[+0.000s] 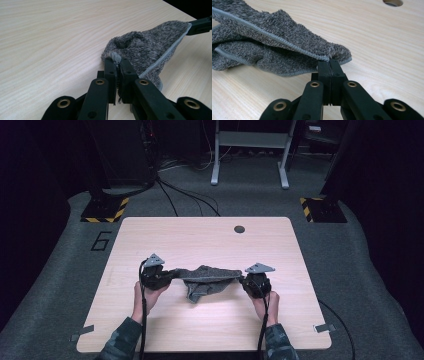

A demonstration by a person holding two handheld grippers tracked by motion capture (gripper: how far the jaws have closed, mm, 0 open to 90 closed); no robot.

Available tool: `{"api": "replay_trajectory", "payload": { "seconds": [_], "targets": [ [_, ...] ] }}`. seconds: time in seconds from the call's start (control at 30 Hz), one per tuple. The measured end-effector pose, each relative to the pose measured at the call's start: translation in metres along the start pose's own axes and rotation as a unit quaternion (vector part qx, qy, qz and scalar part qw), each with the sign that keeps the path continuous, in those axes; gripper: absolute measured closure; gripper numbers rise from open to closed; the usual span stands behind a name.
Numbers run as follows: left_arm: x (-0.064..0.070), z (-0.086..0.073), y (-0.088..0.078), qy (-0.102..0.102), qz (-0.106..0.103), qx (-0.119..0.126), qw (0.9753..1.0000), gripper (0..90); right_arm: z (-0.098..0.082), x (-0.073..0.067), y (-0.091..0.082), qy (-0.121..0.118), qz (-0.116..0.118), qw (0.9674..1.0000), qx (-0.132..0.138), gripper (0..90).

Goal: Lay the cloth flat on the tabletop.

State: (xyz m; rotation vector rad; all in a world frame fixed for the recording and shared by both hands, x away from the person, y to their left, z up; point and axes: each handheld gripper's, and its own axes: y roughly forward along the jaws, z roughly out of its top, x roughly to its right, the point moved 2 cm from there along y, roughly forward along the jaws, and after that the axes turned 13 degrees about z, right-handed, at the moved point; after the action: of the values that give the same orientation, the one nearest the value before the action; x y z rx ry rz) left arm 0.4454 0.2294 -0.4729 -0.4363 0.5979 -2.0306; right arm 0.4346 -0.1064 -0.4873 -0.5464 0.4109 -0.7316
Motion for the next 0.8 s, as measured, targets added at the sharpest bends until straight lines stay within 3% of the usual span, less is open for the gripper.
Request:
{"api": "replay_trajectory", "payload": {
  "seconds": [0.07,0.13,0.2,0.23,0.27,0.3,0.33,0.37,0.47,0.5,0.53,0.57,0.6,0.63,0.67,0.77,0.8],
  "targets": [
    [-0.001,-0.002,0.000,-0.004,-0.005,0.000,1.0000,85.9,-0.003,0.000,0.002,0.006,0.002,1.0000,0.001,89.8],
    [-0.001,-0.003,0.001,-0.006,-0.007,-0.002,1.0000,85.9,-0.009,0.003,0.011,0.013,0.003,0.9999,-0.006,74.8],
    [-0.001,-0.003,0.002,-0.004,-0.007,-0.002,1.0000,85.8,-0.010,0.002,0.015,0.015,-0.004,0.9998,-0.016,70.1],
    [0.000,-0.004,0.003,-0.007,-0.009,-0.004,0.9999,85.8,-0.012,0.001,0.024,-0.001,-0.010,0.9994,-0.033,55.2],
    [0.000,-0.004,0.003,-0.007,-0.009,-0.004,0.9999,85.8,-0.012,0.001,0.024,-0.001,-0.010,0.9994,-0.033,55.2],
    [0.000,-0.004,0.004,-0.008,-0.010,-0.006,0.9999,85.8,-0.013,0.000,0.032,-0.010,-0.016,0.9989,-0.043,47.6],
    [0.000,-0.004,0.004,-0.008,-0.010,-0.006,0.9999,85.8,-0.013,0.000,0.032,-0.010,-0.016,0.9989,-0.043,47.6],
    [-0.001,-0.005,0.005,-0.010,-0.009,-0.006,0.9999,85.7,-0.012,-0.002,0.037,-0.017,-0.028,0.9983,-0.049,41.7],
    [-0.001,-0.005,0.006,-0.010,-0.011,-0.008,0.9999,85.6,-0.011,-0.002,0.042,-0.030,-0.033,0.9975,-0.055,42.1],
    [-0.002,-0.005,0.007,-0.013,-0.010,-0.008,0.9998,85.6,-0.010,-0.002,0.047,-0.033,-0.037,0.9967,-0.065,48.3],
    [-0.002,-0.005,0.007,-0.013,-0.010,-0.008,0.9998,85.5,-0.010,-0.002,0.047,-0.033,-0.037,0.9967,-0.065,48.3],
    [-0.002,-0.006,0.007,-0.011,-0.012,-0.009,0.9998,85.5,-0.010,-0.001,0.049,-0.035,-0.045,0.9960,-0.068,59.1],
    [-0.002,-0.006,0.007,-0.011,-0.012,-0.009,0.9998,85.4,-0.010,-0.001,0.049,-0.035,-0.045,0.9960,-0.068,59.1],
    [-0.001,-0.006,0.007,-0.012,-0.012,-0.008,0.9998,85.3,-0.011,0.000,0.047,-0.029,-0.049,0.9966,-0.060,73.9],
    [-0.001,-0.006,0.007,-0.012,-0.012,-0.008,0.9998,85.2,-0.011,0.000,0.047,-0.029,-0.049,0.9966,-0.060,73.9],
    [0.000,-0.007,0.008,-0.012,-0.011,-0.007,0.9998,84.9,-0.012,0.004,0.041,-0.026,-0.044,0.9977,-0.044,88.2],
    [0.000,-0.007,0.008,-0.012,-0.011,-0.007,0.9998,84.9,-0.012,0.004,0.041,-0.026,-0.044,0.9977,-0.044,88.2]
  ]
}}
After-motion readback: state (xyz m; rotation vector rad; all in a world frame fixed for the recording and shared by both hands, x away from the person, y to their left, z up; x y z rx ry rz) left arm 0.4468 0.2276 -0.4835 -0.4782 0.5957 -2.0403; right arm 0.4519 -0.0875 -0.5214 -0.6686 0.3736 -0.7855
